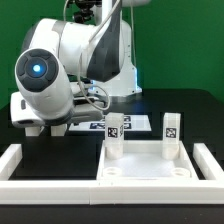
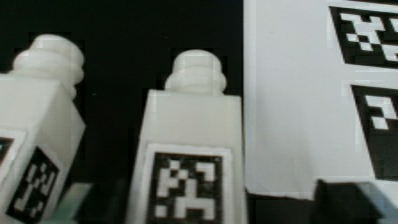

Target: Assemble square table

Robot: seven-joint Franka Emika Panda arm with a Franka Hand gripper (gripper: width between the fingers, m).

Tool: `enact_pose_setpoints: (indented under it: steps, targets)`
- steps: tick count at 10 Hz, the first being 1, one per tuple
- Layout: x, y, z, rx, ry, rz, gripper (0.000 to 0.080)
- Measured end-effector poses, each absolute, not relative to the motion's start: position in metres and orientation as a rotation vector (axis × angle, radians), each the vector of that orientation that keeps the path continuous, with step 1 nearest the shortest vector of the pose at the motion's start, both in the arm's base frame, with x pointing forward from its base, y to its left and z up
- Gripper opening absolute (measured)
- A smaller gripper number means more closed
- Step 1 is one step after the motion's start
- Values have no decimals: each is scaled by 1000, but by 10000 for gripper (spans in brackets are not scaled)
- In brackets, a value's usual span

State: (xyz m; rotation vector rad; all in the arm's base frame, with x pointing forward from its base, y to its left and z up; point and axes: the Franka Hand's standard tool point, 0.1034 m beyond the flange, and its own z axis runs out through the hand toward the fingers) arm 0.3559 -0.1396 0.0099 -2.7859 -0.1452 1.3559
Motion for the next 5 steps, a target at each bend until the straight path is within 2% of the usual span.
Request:
enact_pose_setpoints:
  steps: [1, 2, 5]
  targets:
    - [356, -139, 10, -2786, -146, 1356, 315]
    - [356, -139, 10, -2786, -147, 1356, 288]
    - [356, -139, 10, -2786, -150, 1357, 288]
